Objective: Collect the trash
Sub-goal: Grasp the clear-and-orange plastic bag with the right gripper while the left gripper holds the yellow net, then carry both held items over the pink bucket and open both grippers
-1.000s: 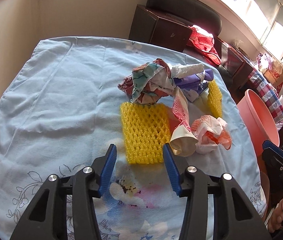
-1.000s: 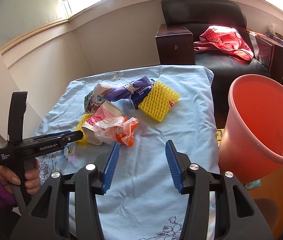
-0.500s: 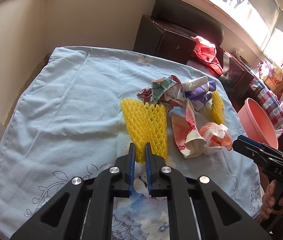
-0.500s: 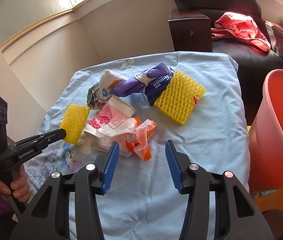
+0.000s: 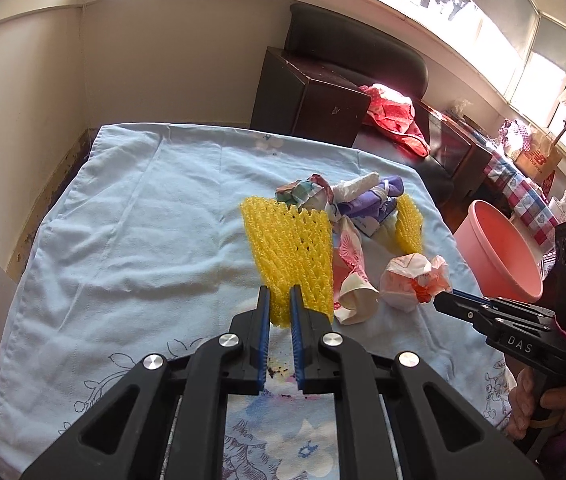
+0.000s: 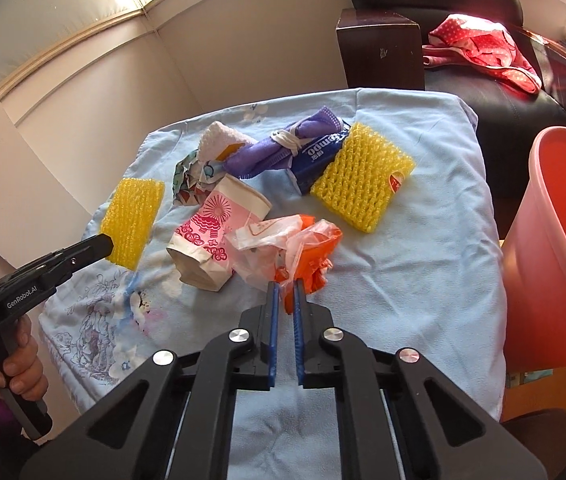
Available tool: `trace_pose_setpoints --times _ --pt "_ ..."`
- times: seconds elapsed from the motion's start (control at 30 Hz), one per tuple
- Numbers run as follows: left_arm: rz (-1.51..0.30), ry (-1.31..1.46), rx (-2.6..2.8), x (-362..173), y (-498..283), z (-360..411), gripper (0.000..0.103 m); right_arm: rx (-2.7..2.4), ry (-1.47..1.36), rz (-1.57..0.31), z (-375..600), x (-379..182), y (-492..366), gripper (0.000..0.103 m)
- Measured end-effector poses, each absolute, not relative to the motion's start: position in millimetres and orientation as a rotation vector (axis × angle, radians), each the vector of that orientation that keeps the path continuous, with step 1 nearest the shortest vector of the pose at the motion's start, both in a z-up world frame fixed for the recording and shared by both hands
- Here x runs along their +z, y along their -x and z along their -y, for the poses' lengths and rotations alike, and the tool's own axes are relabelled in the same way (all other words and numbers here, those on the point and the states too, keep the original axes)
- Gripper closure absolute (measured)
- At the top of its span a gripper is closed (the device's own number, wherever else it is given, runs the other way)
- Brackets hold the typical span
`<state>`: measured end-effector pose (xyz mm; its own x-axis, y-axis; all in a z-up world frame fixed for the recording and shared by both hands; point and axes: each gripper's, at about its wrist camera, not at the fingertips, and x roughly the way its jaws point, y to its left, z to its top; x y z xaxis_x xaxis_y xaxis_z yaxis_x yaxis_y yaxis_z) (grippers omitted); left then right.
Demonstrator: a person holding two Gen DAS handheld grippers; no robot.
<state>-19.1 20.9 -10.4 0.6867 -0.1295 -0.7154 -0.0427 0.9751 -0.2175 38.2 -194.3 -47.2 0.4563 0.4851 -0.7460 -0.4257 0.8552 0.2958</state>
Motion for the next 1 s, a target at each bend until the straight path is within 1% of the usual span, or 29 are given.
trace_pose_setpoints --times 0.23,0.5,1.0 --pt "-0.755 0.19 -0.106 11.8 18.5 0.2 0.094 0.542 -0.088 -0.855 214.5 -22.8 -25.8 0.096" --pt "-0.714 0.129 -0.201 31.8 6.2 45.4 0.094 0.458 -0.099 -0.748 248.5 4.3 -18.1 0.096" --pt "-0.659 -0.007 -0.378 56.6 -21.4 154.0 0.094 0.188 -0.2 -0.647 361.5 19.9 -13.0 0.096"
